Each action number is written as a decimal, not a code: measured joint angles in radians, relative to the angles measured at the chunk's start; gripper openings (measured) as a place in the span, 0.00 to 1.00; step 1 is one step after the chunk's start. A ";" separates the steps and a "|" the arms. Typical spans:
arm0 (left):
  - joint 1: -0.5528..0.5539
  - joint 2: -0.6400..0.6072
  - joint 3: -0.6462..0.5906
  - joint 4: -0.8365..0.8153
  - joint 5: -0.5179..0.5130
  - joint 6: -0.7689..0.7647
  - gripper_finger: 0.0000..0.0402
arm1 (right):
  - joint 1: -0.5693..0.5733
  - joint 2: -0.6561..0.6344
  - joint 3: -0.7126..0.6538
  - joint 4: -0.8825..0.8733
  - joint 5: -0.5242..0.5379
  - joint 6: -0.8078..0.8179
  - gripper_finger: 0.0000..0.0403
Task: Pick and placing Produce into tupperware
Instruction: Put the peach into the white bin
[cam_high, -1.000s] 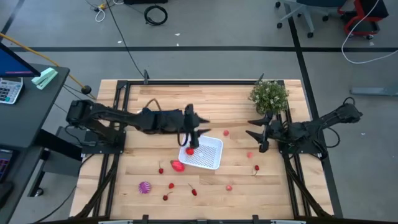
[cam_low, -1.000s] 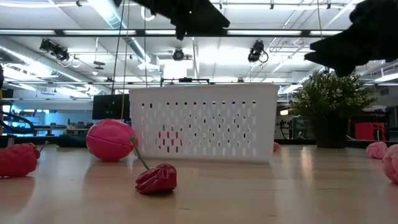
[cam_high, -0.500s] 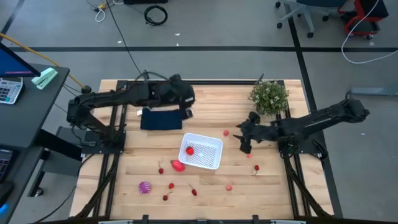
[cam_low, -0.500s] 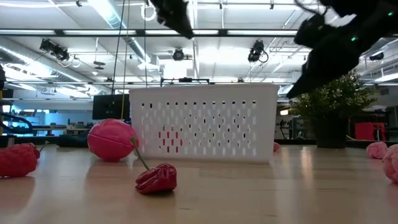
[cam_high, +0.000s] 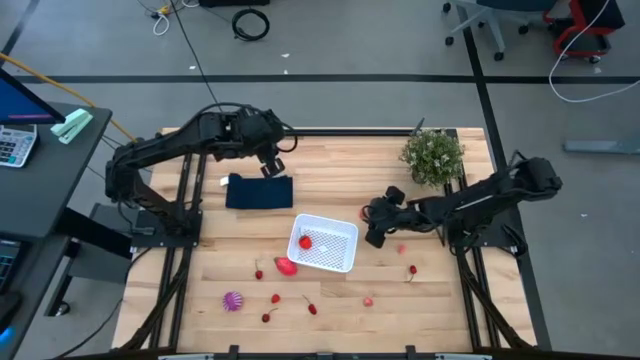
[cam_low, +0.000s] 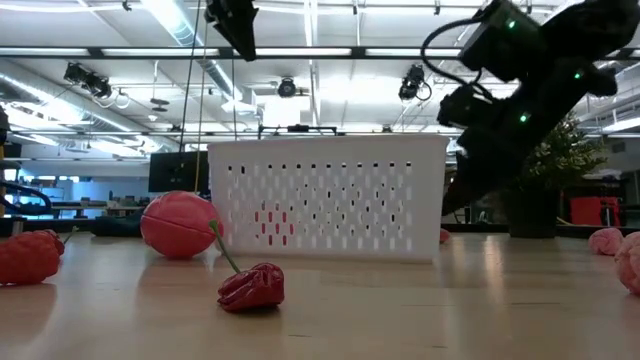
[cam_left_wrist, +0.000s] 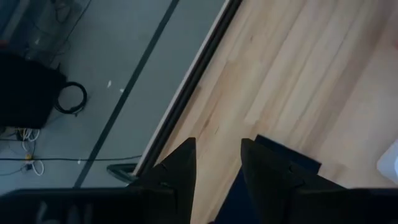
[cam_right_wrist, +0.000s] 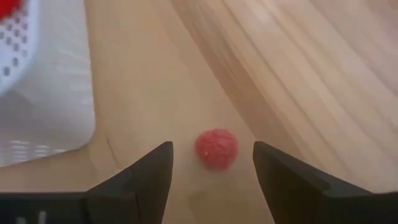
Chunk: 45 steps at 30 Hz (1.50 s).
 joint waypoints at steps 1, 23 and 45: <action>0.001 -0.002 0.000 0.004 -0.004 0.001 0.33 | -0.005 0.014 0.000 0.004 -0.003 0.000 0.58; 0.029 -0.015 0.000 0.001 -0.048 0.001 0.32 | -0.077 0.196 0.003 0.142 0.001 0.143 0.45; 0.028 -0.015 -0.001 0.004 -0.048 -0.009 0.32 | -0.072 -0.213 -0.003 0.141 0.044 0.135 0.20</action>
